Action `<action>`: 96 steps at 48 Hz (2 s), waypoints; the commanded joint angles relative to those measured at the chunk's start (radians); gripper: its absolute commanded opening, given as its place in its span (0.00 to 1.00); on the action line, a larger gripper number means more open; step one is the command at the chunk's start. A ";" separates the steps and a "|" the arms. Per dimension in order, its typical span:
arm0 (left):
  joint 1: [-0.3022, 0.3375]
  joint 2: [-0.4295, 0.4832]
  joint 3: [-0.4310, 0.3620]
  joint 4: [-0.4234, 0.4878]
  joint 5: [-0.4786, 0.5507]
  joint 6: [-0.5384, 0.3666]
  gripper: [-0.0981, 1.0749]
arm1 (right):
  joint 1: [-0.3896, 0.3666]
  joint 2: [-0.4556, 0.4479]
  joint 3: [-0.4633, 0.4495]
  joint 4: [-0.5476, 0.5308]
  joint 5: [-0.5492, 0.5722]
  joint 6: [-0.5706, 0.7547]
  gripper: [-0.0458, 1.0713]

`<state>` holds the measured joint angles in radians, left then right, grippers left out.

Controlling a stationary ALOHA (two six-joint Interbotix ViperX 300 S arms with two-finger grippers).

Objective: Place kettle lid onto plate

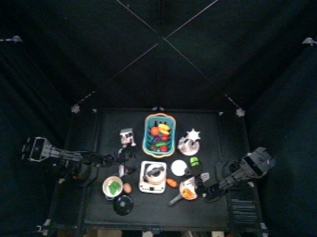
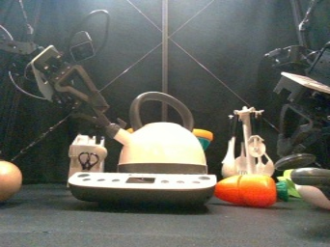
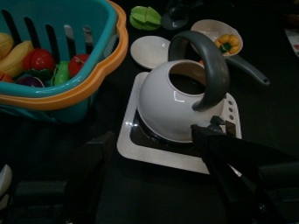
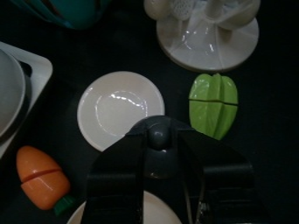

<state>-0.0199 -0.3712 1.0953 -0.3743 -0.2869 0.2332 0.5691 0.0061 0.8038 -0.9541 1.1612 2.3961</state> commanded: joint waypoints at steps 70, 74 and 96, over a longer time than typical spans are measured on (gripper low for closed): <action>0.008 -0.115 0.035 -0.021 -0.005 0.000 0.95 | -0.175 0.026 -0.034 -0.193 -0.097 -0.002 0.75; 0.008 -0.115 0.035 -0.021 -0.005 0.000 0.95 | -0.173 0.005 -0.021 -0.189 -0.081 -0.002 0.75; 0.006 -0.115 0.037 -0.021 -0.005 0.002 0.95 | -0.155 -0.086 0.008 -0.129 -0.060 -0.005 0.75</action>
<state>-0.0138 -0.4847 1.1428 -0.3958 -0.2869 0.2332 0.4065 -0.0506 0.8237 -1.0600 1.0953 2.3945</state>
